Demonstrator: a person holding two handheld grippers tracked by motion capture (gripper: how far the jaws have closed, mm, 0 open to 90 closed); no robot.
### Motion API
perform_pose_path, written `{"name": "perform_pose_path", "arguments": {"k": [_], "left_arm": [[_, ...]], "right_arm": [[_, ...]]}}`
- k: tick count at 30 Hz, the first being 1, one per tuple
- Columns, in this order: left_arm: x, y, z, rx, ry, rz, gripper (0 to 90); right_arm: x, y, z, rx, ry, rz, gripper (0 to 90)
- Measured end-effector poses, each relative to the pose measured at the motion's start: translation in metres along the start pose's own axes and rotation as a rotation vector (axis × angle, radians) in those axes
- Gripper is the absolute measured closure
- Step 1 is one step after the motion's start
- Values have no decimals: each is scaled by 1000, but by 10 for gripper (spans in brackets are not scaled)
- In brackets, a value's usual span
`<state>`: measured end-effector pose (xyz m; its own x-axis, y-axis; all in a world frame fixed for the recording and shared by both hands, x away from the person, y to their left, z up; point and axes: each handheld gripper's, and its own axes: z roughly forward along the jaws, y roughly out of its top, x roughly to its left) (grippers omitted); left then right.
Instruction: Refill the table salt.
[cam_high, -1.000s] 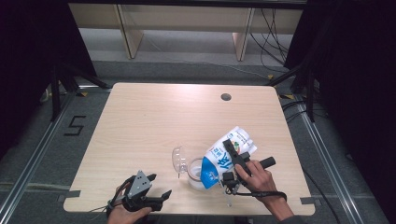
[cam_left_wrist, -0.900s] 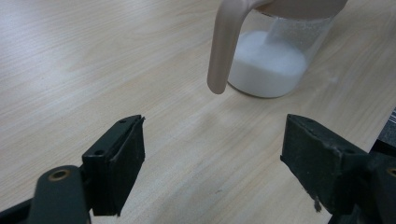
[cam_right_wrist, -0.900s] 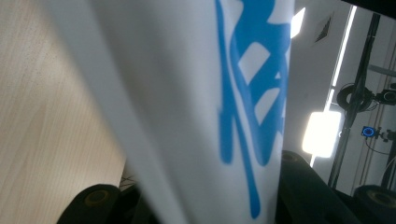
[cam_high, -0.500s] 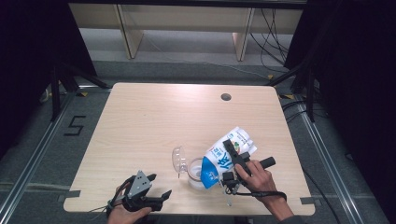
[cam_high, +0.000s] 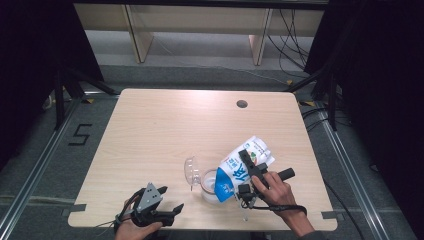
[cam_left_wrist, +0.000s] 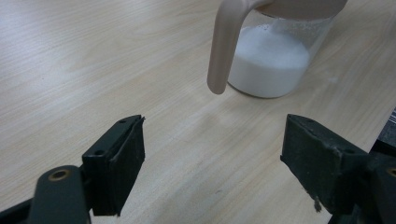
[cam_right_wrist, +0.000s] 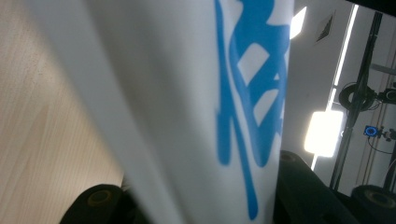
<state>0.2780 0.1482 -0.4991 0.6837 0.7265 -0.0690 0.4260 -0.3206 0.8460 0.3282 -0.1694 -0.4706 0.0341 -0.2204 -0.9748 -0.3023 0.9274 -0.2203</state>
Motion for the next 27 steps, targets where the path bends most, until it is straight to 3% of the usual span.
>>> {"name": "perform_pose_path", "arguments": {"k": [3, 9, 13, 14, 15, 16, 27], "left_arm": [[0, 0, 0, -1, 0, 0, 210], [0, 0, 0, 0, 0, 1, 209], [0, 0, 0, -1, 0, 0, 209], [0, 0, 0, 1, 3, 0, 209], [0, 0, 0, -1, 2, 0, 209], [0, 0, 0, 0, 0, 0, 209], [0, 0, 0, 0, 0, 1, 209]], "right_arm": [[-4, 0, 1, -25, -15, -54, 766], [-4, 0, 2, -39, -33, -42, 768], [-4, 0, 1, -22, -15, -45, 769], [-2, 0, 0, -12, -5, -18, 769], [-5, 0, 1, -25, -17, -49, 769], [-2, 0, 0, -14, -6, -20, 769], [-2, 0, 0, -12, -7, -22, 775]]}}
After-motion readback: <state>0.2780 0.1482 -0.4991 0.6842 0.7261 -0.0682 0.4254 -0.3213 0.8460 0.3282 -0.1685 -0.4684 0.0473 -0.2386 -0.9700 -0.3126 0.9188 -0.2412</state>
